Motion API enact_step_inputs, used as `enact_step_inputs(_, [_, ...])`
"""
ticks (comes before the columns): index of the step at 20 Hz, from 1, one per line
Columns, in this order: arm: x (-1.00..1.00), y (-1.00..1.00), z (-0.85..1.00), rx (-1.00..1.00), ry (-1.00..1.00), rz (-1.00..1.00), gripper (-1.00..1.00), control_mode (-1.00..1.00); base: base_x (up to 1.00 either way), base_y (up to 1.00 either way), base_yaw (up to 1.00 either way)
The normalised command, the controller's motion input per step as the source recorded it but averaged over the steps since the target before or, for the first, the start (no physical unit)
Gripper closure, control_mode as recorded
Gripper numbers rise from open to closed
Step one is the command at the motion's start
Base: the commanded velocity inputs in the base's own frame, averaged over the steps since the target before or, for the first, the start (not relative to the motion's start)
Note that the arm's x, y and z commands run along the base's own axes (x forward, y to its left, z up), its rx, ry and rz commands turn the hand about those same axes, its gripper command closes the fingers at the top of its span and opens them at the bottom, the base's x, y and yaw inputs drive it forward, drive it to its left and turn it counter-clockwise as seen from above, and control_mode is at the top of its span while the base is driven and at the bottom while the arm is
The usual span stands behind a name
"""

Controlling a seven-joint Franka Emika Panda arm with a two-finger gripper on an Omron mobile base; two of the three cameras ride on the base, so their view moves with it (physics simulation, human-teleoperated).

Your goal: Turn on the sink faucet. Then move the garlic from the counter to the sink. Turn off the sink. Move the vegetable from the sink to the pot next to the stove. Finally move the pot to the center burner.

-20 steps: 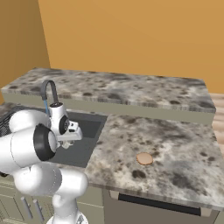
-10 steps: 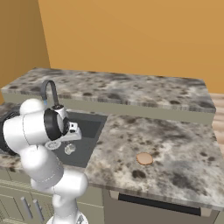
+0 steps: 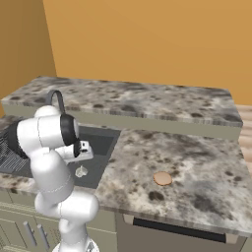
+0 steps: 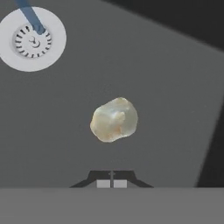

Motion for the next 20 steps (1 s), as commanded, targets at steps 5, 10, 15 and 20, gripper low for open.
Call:
enact_step_inputs(5, [0.10,0.01,-0.18,0.00,-0.04,0.05,1.00,-1.00,0.00,0.00,0.00])
enact_step_inputs(10, [0.01,0.01,-0.09,0.00,-0.02,0.03,-1.00,-1.00,0.00,0.00,0.00])
enact_step_inputs(15, [0.00,0.00,0.03,0.00,-0.03,0.01,-1.00,-1.00,0.00,0.00,0.00])
enact_step_inputs(20, [0.00,0.00,0.36,0.00,-0.04,0.00,-1.00,-1.00,0.00,0.00,0.00])
